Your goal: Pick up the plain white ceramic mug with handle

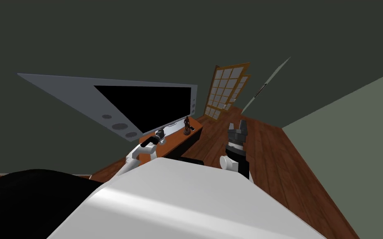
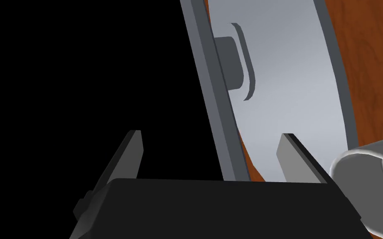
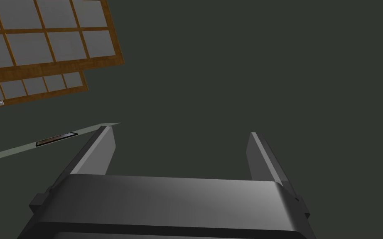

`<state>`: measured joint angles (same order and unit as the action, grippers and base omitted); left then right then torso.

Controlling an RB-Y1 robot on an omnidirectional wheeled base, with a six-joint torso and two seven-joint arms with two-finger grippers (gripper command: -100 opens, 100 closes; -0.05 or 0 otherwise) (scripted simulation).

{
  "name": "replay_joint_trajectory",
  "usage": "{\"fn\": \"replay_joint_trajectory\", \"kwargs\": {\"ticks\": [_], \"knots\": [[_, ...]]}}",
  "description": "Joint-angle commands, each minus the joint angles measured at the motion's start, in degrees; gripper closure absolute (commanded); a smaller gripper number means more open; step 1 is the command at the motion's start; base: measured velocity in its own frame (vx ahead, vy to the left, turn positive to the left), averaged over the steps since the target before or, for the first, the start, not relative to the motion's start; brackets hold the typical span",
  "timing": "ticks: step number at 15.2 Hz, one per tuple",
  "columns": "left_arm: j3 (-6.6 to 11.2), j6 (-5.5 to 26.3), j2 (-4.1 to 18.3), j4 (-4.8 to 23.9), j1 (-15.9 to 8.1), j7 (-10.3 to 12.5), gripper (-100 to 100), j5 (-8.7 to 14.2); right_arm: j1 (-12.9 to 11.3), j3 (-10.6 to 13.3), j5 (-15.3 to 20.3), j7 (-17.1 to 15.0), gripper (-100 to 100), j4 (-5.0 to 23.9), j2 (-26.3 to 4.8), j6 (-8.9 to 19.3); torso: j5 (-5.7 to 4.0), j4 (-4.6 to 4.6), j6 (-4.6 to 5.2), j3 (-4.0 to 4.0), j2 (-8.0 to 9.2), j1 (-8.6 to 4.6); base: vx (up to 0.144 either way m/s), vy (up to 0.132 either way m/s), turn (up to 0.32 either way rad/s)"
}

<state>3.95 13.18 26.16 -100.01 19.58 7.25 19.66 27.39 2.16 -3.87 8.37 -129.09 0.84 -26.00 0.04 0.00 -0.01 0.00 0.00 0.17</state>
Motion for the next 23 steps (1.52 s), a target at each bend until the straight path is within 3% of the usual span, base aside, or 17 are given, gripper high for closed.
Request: {"fn": "replay_joint_trajectory", "kwargs": {"ticks": [1,3,4,6,7,9,10,11,12,14,15,17,18,19,20,22,23], "knots": [[0.35,2.9,1.8,2.9,-1.0,0.2,-100,2.2,0.0,0.0,0.0,0.0,0,0.0,0.0,0.0,0.00,0.00,0.00,0.00,0.00,0.00,-0.016,0.027,-0.171],[0.35,3.4,1.8,3.9,-1.0,0.2,-100,2.2,0.0,0.0,0.0,0.0,0,0.0,0.0,0.0,0.01,0.00,0.02,0.01,0.02,0.05,-0.029,0.036,-0.125],[0.63,5.3,3.3,6.1,-1.6,0.2,-100,4.2,0.0,0.0,0.0,0.0,0,0.0,0.0,0.0,0.01,0.00,0.01,0.01,0.02,0.02,-0.020,0.035,-0.200],[0.63,6.3,3.3,6.7,-1.6,0.2,-100,4.2,0.0,0.0,0.0,0.0,0,0.0,0.0,0.0,0.01,0.00,0.02,0.01,0.02,0.06,-0.028,0.034,-0.117],[0.90,8.1,4.8,9.6,-2.3,0.3,-100,6.1,0.0,0.0,0.0,0.0,0,0.0,0.0,0.0,0.00,0.00,0.00,0.01,0.01,0.03,-0.014,0.030,-0.185],[0.90,9.1,4.8,9.6,-2.3,0.3,-100,6.1,0.0,0.0,0.0,0.0,0,0.0,0.0,0.0,0.01,0.00,0.01,0.00,0.01,0.04,-0.023,0.027,-0.096],[1.15,11.0,6.2,12.1,-2.9,0.3,-100,8.0,0.0,0.0,0.0,0.0,0,0.0,0.0,0.0,0.00,0.00,0.00,0.00,-0.01,0.00,-0.002,0.024,-0.197],[1.15,12.0,6.2,12.5,-2.9,0.3,-100,8.0,0.0,0.0,0.0,0.0,0,0.0,0.0,0.0,0.00,-0.01,0.04,-0.03,-0.05,0.00,-0.022,0.037,-0.179],[1.38,13.3,7.6,14.2,-3.6,0.4,-100,10.0,0.0,0.0,0.0,0.0,0,0.0,0.0,0.0,0.00,-0.01,0.02,-0.02,-0.03,0.03,-0.002,0.039,-0.300],[1.38,14.8,7.6,15.4,-3.6,0.4,-100,10.0,0.0,0.0,0.0,0.0,0,0.0,0.0,0.0,0.01,-0.02,0.02,-0.04,-0.06,0.05,-0.013,0.028,-0.146],[1.57,16.6,8.9,17.2,-4.2,0.5,-100,11.9,0.0,0.0,0.0,0.0,0,0.0,0.0,0.0,0.01,-0.01,0.00,-0.03,-0.05,0.01,0.015,0.023,-0.232],[1.57,17.5,8.9,18.2,-4.2,0.5,-100,11.9,0.0,0.0,0.0,0.0,0,0.0,0.0,0.0,0.01,-0.02,0.02,-0.06,-0.09,0.02,-0.015,0.026,-0.111],[1.74,19.4,10.1,20.8,-4.9,0.6,-100,13.8,0.0,0.0,0.0,0.0,0,0.0,0.0,0.0,0.00,-0.02,0.00,-0.04,-0.07,-0.01,-0.001,0.032,-0.214],[1.74,20.3,10.1,21.0,-4.9,0.6,-100,13.8,0.0,0.0,0.0,0.0,0,0.0,0.0,0.0,0.00,-0.02,0.05,-0.05,-0.10,0.01,0.001,0.034,-0.228],[1.87,21.8,11.3,22.7,-5.5,0.6,-100,15.6,0.0,0.0,0.0,0.0,0,0.0,0.0,0.0,0.00,-0.02,0.03,-0.06,-0.11,0.03,0.016,0.030,-0.283],[1.87,23.0,11.3,23.7,-5.5,0.6,-100,15.6,0.0,0.0,0.0,0.0,0,0.0,0.0,0.0,0.01,-0.04,0.02,-0.10,-0.16,0.03,0.000,0.023,-0.122],[1.98,24.9,12.4,25.9,-6.1,0.7,-100,17.4,0.0,0.0,0.0,0.0,0,0.0,0.0,0.0,0.00,-0.03,-0.01,-0.07,-0.12,-0.01,0.002,0.020,-0.153]]}}
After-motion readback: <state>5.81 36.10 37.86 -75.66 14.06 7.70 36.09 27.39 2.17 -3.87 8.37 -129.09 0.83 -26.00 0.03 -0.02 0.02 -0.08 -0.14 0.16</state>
